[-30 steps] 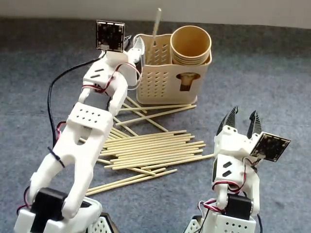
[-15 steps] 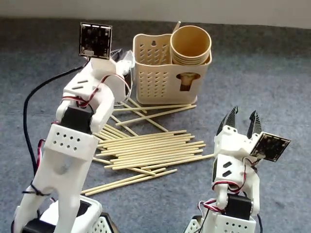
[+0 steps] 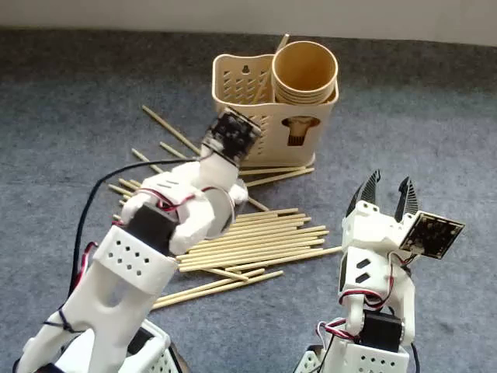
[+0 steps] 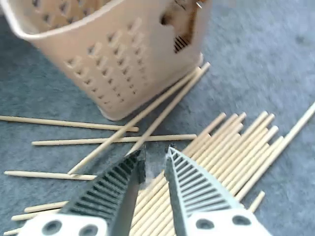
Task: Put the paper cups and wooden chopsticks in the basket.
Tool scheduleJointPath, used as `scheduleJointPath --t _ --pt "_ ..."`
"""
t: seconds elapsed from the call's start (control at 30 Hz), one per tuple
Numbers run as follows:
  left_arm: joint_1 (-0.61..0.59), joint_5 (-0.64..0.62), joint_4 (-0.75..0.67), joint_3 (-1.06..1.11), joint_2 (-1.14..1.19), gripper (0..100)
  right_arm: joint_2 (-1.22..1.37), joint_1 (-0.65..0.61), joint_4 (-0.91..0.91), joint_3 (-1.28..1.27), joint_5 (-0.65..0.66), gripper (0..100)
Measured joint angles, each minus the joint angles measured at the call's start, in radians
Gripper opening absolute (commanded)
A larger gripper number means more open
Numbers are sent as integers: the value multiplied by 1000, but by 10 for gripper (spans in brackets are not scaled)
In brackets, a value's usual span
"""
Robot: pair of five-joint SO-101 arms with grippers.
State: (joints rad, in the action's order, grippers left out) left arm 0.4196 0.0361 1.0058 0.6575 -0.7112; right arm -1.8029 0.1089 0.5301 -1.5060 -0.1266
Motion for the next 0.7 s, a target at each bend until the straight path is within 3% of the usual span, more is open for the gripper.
scheduleJointPath --t 0.17,0.5,0.7 --pt "110 69 -54 138 0 84 0 0 0 0 0 198" --pt "279 78 -230 347 25 83 0 0 0 0 0 198" --pt "288 78 -269 330 219 83 0 25 0 0 0 198"
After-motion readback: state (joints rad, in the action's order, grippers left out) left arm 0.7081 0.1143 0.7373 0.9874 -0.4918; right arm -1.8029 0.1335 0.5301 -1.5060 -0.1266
